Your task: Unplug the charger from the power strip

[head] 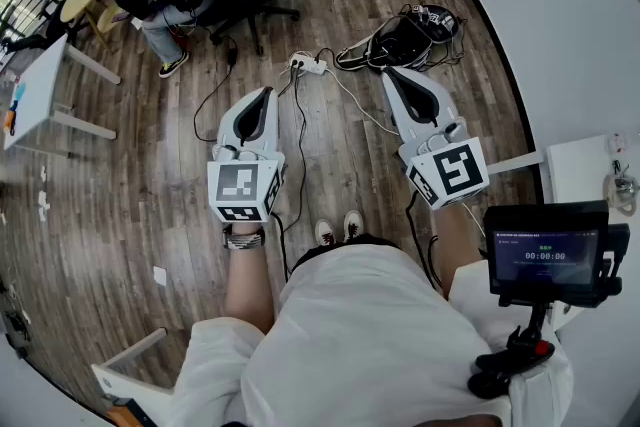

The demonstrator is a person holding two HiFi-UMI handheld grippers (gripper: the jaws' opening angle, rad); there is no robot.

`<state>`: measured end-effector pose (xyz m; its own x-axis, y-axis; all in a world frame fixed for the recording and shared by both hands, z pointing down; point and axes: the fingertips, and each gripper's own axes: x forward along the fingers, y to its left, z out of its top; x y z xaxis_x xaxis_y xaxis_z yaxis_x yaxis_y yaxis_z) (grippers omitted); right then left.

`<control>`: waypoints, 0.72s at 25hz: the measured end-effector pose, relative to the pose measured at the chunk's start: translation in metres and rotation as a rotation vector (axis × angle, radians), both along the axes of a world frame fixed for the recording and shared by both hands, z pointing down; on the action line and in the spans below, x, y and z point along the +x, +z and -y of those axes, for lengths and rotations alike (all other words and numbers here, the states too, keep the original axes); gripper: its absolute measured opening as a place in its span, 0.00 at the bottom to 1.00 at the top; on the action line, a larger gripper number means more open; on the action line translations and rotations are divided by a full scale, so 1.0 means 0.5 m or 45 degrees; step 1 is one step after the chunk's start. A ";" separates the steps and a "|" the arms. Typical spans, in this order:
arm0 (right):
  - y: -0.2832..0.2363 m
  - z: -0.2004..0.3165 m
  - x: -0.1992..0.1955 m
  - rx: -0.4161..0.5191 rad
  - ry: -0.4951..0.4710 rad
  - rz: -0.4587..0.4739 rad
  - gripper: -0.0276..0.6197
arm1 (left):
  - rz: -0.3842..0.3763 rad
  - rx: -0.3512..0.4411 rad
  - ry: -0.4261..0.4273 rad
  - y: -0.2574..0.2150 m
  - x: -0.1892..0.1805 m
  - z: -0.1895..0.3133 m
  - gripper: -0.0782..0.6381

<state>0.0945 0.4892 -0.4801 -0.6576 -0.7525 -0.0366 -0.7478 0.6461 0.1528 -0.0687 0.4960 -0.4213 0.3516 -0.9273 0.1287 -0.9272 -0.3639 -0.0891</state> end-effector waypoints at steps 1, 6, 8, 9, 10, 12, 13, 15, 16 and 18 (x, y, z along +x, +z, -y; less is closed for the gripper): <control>0.002 0.000 0.000 -0.002 0.004 -0.002 0.05 | 0.001 0.002 0.006 0.000 0.007 0.000 0.11; 0.006 0.002 -0.004 -0.002 0.016 -0.018 0.05 | -0.007 0.005 0.017 0.003 0.022 0.002 0.11; 0.007 0.002 -0.005 -0.001 0.016 -0.018 0.05 | -0.014 0.004 0.015 0.005 0.022 0.006 0.11; 0.008 0.001 -0.004 -0.002 0.016 -0.011 0.05 | -0.015 0.004 0.014 0.006 0.023 0.007 0.11; 0.008 0.001 -0.004 -0.004 0.014 0.000 0.05 | -0.014 0.004 0.013 0.006 0.023 0.008 0.11; 0.006 0.000 -0.003 -0.006 0.012 0.024 0.05 | -0.014 0.002 0.011 0.006 0.023 0.009 0.11; 0.005 0.001 -0.004 -0.005 0.012 0.029 0.05 | -0.017 0.001 0.008 0.006 0.021 0.010 0.11; 0.005 0.002 -0.005 -0.002 0.012 0.032 0.05 | -0.022 -0.001 0.003 0.007 0.019 0.009 0.11; 0.005 0.002 -0.004 -0.003 0.013 0.032 0.05 | -0.021 -0.003 0.003 0.008 0.020 0.008 0.11; 0.007 0.003 0.000 -0.009 0.019 0.034 0.05 | -0.008 -0.009 0.007 0.011 0.026 0.007 0.11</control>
